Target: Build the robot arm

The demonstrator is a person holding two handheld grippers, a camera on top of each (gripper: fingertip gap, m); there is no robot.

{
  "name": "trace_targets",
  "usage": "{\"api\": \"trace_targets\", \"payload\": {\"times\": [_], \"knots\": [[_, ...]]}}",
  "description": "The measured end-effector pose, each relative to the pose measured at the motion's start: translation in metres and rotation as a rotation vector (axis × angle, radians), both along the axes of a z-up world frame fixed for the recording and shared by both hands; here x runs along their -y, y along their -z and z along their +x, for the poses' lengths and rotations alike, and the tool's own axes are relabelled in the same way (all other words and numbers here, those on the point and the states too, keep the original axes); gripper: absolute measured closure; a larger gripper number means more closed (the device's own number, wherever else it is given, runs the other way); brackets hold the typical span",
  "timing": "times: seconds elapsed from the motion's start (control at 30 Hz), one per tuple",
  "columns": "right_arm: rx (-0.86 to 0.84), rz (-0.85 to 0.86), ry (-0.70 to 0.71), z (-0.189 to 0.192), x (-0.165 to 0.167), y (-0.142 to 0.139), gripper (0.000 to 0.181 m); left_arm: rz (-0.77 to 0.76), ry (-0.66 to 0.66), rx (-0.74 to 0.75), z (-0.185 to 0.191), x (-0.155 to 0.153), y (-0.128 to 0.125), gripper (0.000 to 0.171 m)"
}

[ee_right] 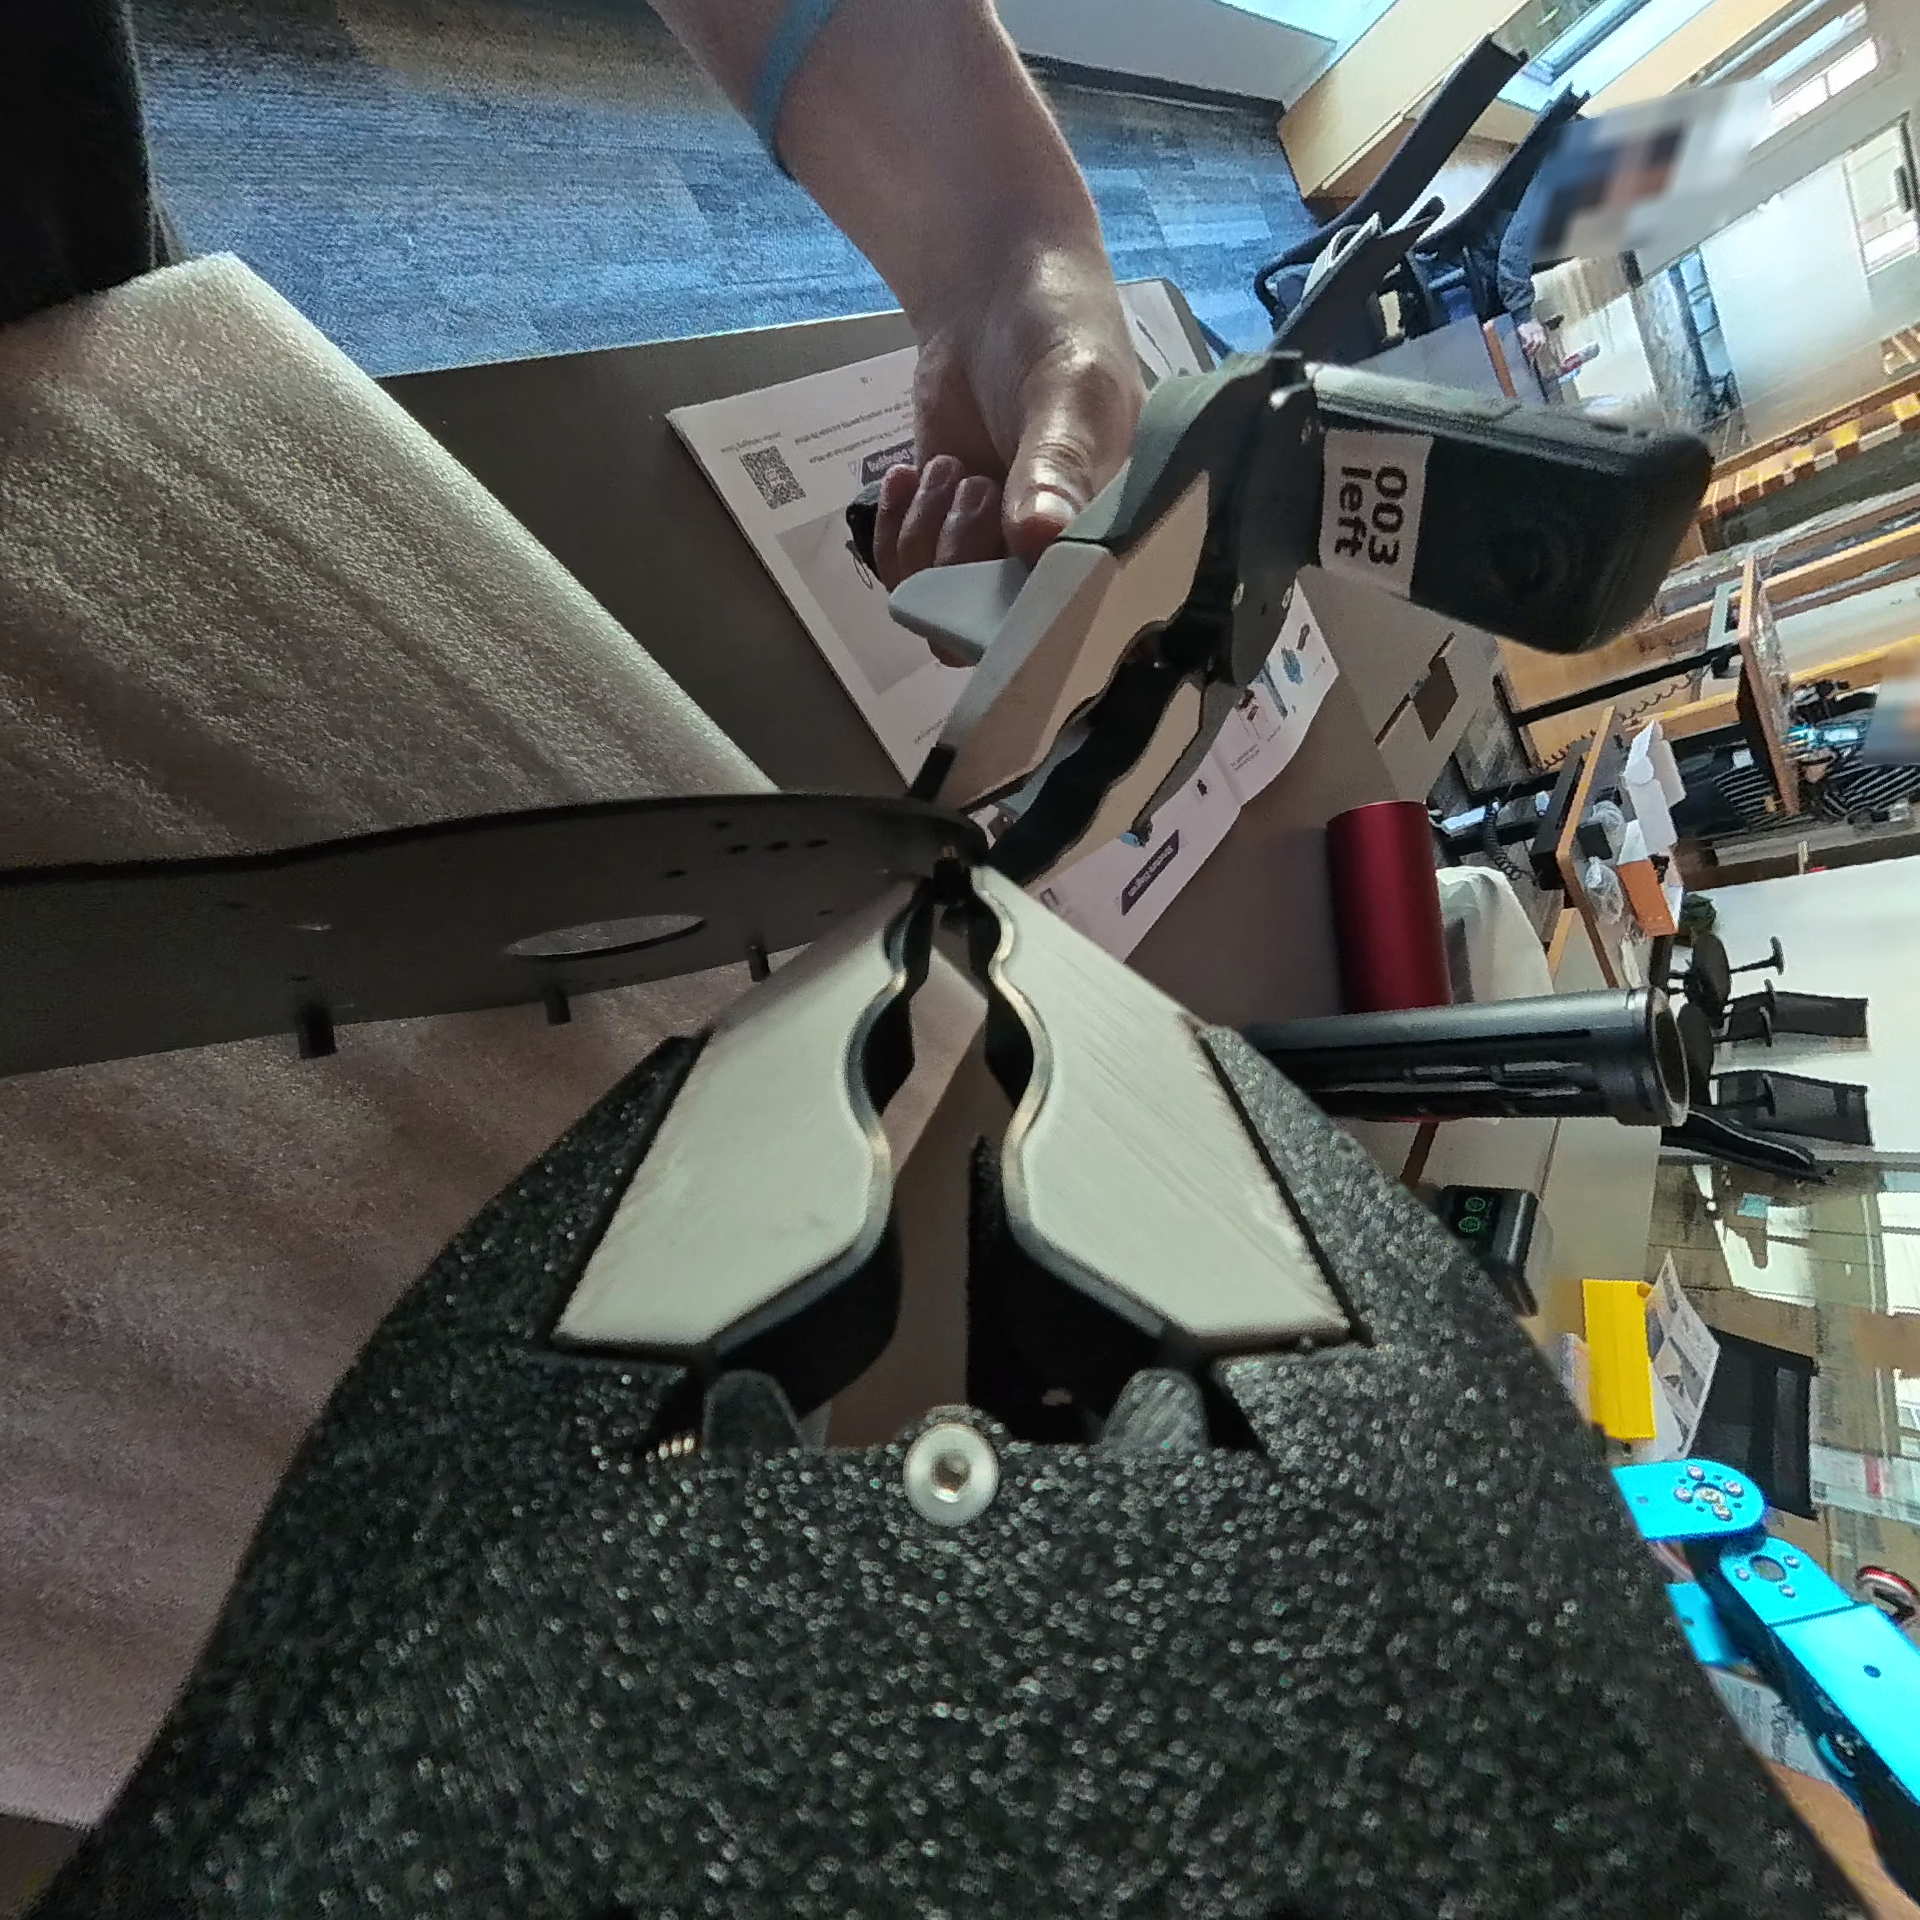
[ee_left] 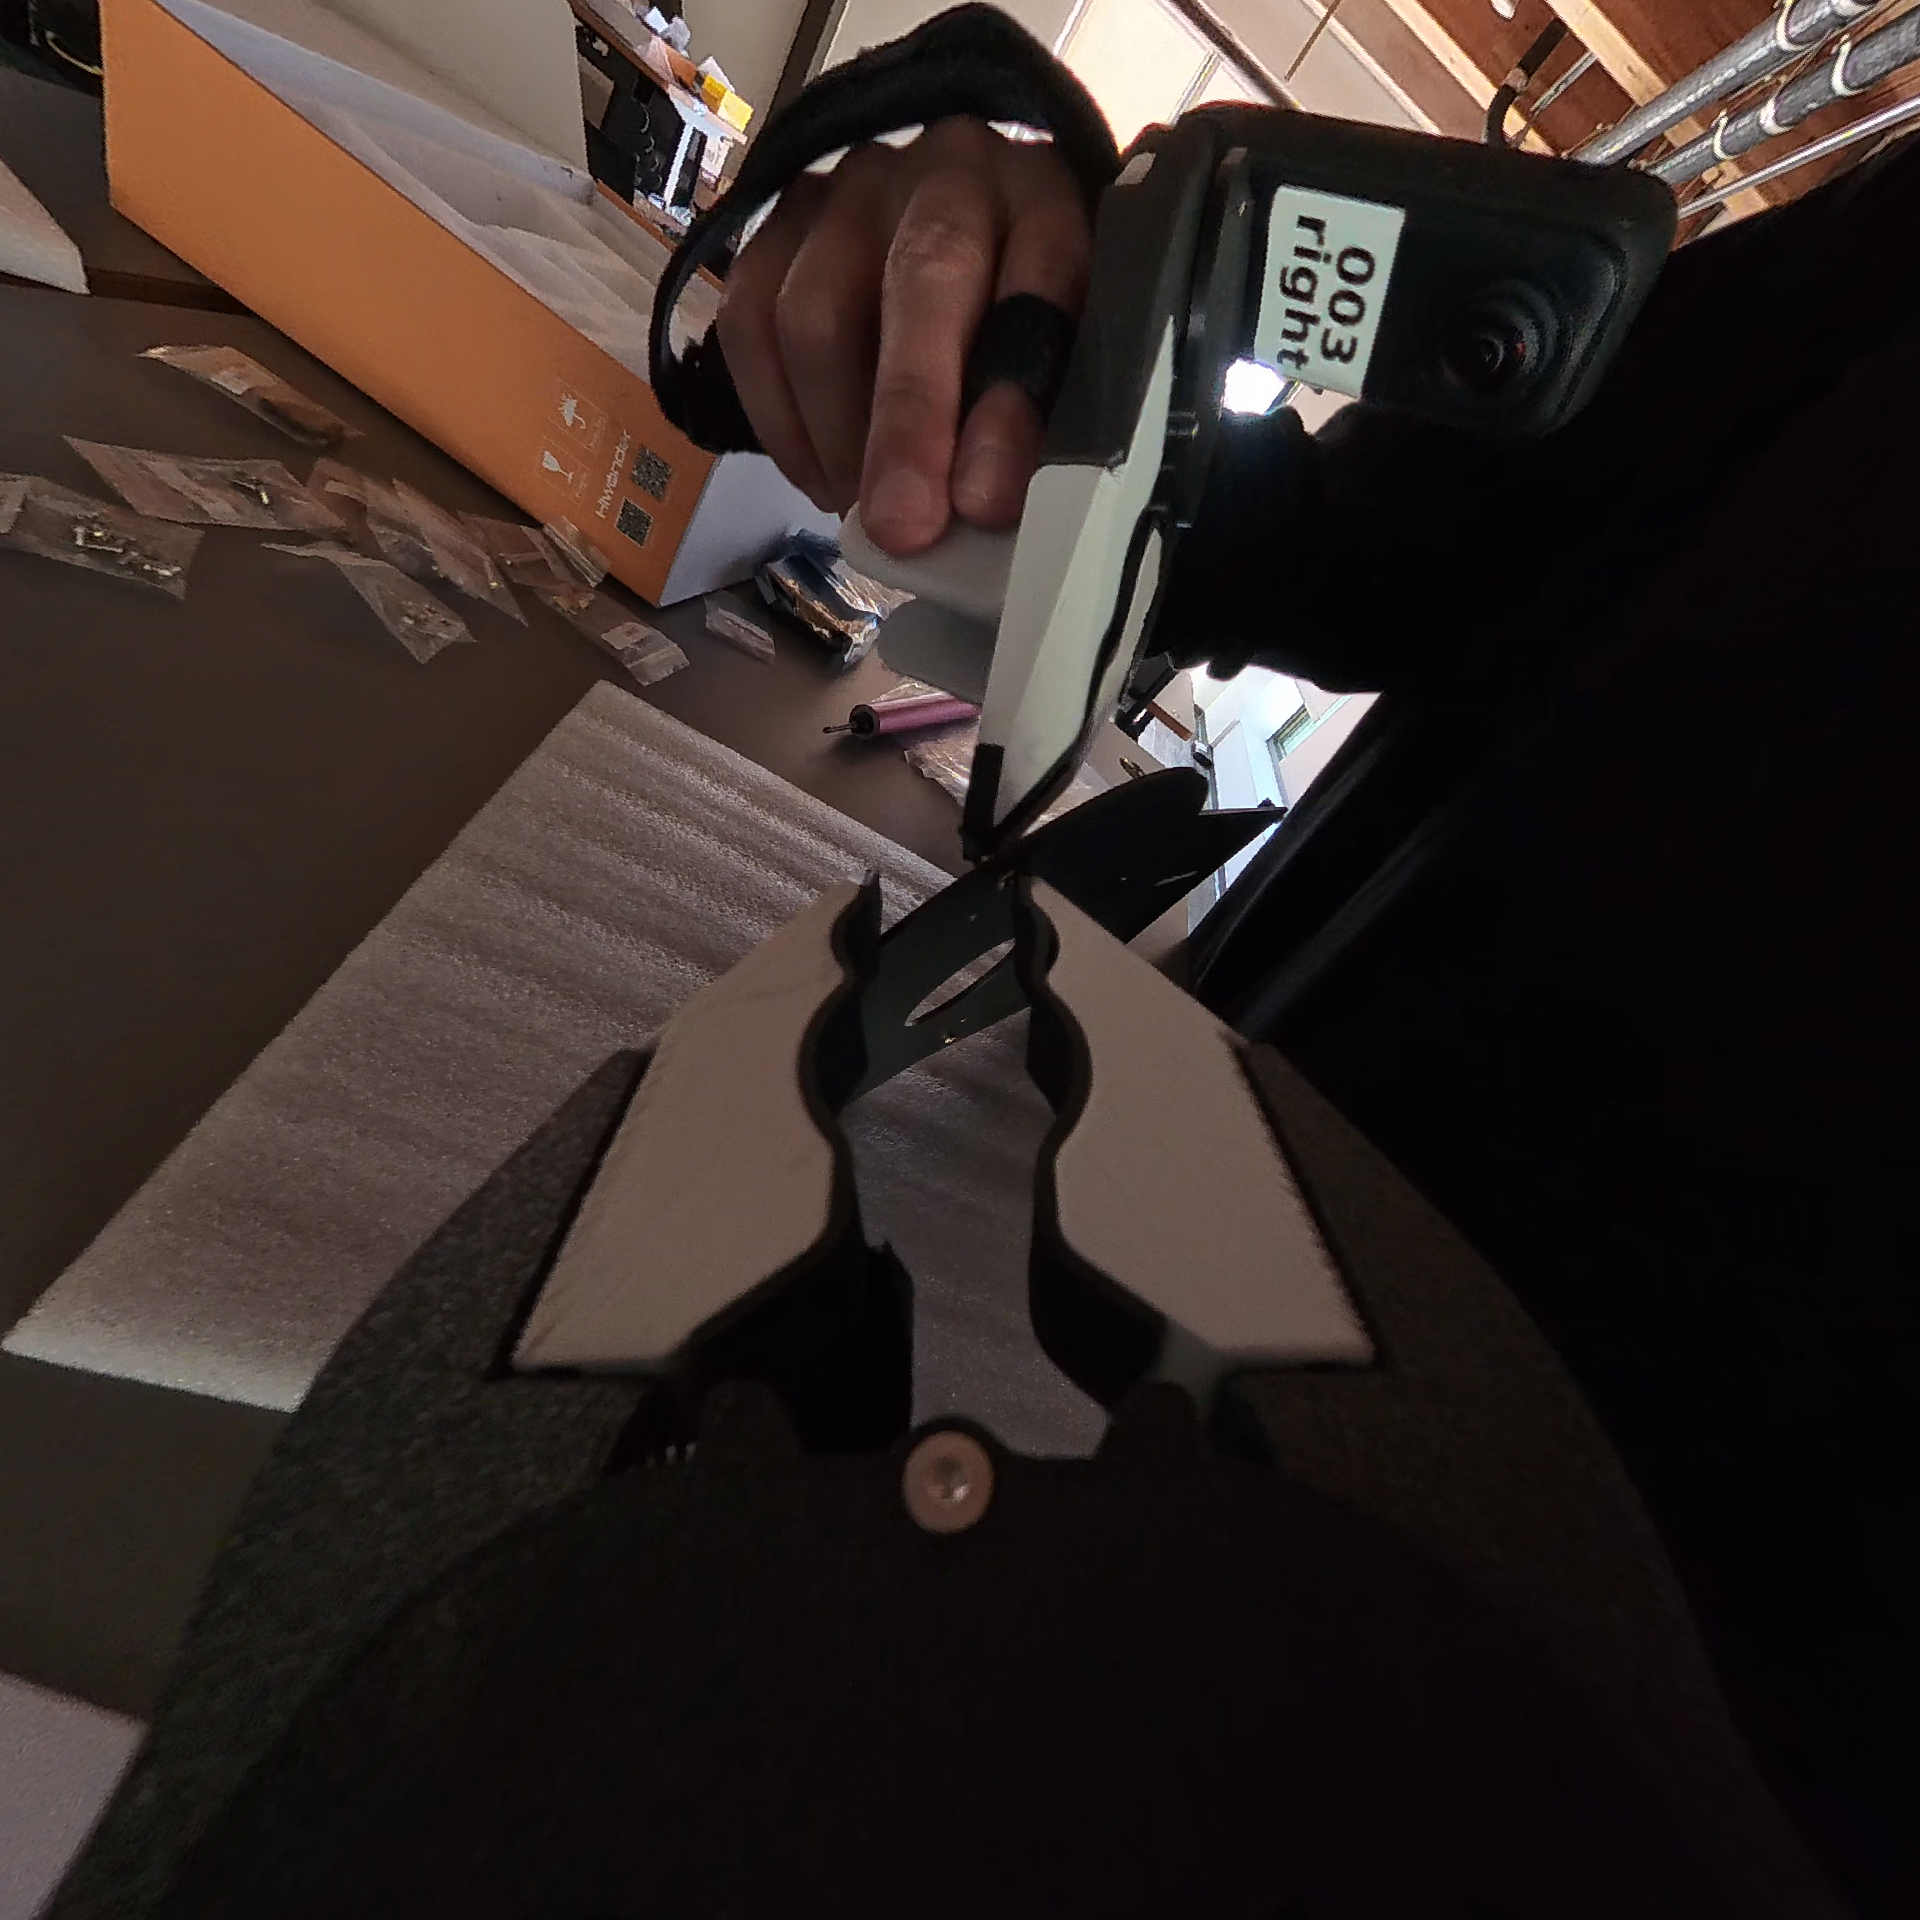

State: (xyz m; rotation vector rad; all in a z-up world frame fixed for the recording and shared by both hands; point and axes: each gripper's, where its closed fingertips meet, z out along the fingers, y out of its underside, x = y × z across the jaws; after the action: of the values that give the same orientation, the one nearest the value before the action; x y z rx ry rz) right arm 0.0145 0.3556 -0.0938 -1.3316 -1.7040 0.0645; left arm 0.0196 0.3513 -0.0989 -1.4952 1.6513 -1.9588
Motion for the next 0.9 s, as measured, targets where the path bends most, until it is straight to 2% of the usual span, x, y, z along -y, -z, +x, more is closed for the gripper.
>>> {"api": "trace_targets", "payload": {"times": [0.2, 0.33, 0.5, 0.9], "knots": [[0.023, 0.011, -0.059, -0.0013, -0.0008, 0.0020, 0.176, -0.017, 0.020, 0.000, -0.0007, 0.0003, -0.0003, 0.147], [0.021, -0.055, -0.122, -0.0025, -0.0004, 0.0026, 0.176, -0.027, 0.049, -0.009, -0.0018, 0.0007, -0.0005, 0.148], [0.032, -0.278, -0.138, -0.0013, 0.0004, 0.0031, 0.176, -0.015, 0.059, -0.024, -0.0007, 0.0008, -0.0005, 0.148], [-0.011, -1.017, -0.160, -0.0004, 0.0056, 0.0031, 0.176, -0.026, 0.052, -0.020, 0.0004, 0.0010, -0.0015, 0.148]]}}
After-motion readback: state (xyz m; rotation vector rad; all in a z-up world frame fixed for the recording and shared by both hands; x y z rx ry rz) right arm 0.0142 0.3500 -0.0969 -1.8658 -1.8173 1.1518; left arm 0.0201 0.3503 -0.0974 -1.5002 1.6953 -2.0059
